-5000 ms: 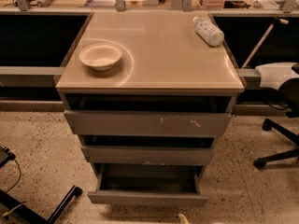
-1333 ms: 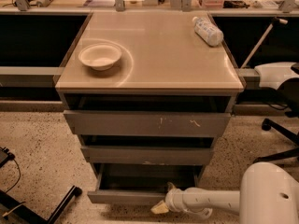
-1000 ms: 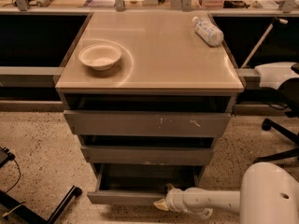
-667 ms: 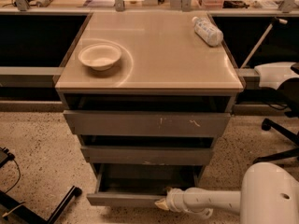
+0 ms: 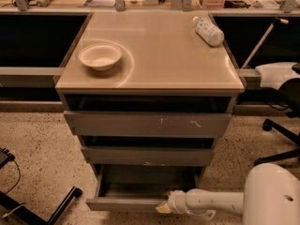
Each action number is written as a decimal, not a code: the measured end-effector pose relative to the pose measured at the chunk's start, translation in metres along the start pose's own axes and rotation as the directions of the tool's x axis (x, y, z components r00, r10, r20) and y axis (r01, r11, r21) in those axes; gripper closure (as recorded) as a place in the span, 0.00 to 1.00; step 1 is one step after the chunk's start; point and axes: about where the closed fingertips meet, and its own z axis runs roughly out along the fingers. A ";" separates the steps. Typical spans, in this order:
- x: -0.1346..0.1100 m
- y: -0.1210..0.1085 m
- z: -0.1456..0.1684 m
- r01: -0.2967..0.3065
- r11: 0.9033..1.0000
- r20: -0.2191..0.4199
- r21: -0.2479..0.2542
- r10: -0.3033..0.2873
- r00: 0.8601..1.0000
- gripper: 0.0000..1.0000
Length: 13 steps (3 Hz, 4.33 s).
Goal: Open bottom drawer
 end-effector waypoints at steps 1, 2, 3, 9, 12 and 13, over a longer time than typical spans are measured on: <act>0.009 0.011 -0.006 -0.006 1.000 0.003 0.001 0.006 1.000 1.00; 0.010 0.013 -0.008 -0.009 1.000 0.004 -0.001 0.009 1.000 1.00; 0.022 0.032 -0.013 -0.026 0.999 0.009 -0.037 0.027 1.000 1.00; 0.044 0.081 -0.032 -0.012 0.984 -0.005 -0.177 0.011 1.000 0.81; 0.044 0.081 -0.032 -0.012 0.984 -0.005 -0.177 0.011 1.000 0.12; 0.044 0.081 -0.032 -0.012 0.984 -0.005 -0.177 0.011 1.000 0.00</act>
Offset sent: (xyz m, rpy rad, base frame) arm -0.3523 -0.0177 -0.0544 0.2847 0.2733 -0.0897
